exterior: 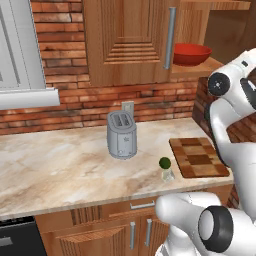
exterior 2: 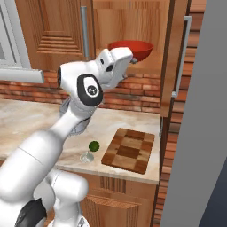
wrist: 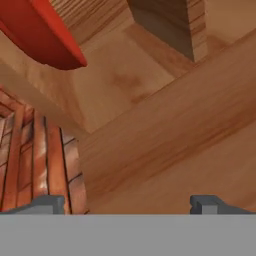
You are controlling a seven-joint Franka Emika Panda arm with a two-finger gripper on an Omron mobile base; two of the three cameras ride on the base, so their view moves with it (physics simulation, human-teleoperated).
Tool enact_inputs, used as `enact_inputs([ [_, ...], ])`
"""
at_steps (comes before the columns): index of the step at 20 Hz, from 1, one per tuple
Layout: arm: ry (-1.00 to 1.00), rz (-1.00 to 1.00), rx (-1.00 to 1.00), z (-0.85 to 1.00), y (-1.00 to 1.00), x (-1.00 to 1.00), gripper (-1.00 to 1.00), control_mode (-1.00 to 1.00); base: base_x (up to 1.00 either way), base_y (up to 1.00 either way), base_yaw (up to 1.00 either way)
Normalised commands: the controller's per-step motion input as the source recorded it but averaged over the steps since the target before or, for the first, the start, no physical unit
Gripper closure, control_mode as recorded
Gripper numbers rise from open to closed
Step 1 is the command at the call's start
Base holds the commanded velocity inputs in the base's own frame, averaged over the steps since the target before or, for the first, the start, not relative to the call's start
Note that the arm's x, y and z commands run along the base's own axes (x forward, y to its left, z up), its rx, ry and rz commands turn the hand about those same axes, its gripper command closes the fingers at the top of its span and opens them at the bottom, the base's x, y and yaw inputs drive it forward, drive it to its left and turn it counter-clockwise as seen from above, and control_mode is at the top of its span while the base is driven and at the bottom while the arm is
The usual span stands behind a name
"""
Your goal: Open the cabinet. Place the bowl and condiment on the counter. Then place the lime and garlic on the cutting board.
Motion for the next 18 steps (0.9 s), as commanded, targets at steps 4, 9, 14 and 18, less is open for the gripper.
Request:
enact_inputs([
  [4, 0.12, 0.02, 0.02, -0.28, 0.26, -0.37, -1.0, -1.0, 0.0, 0.0, 0.0],
  [9, 0.0, -0.02, 0.21, -0.03, 0.1, -0.55, -1.0, -1.0, 0.0, 0.0, 0.0],
  [14, 0.0, -0.02, 0.43, 0.25, 0.15, -0.47, -1.0, -1.0, 0.0, 0.0, 0.0],
  [18, 0.0, 0.0, 0.42, 0.24, 0.11, -0.44, -1.0, -1.0, 0.0, 0.0, 0.0],
])
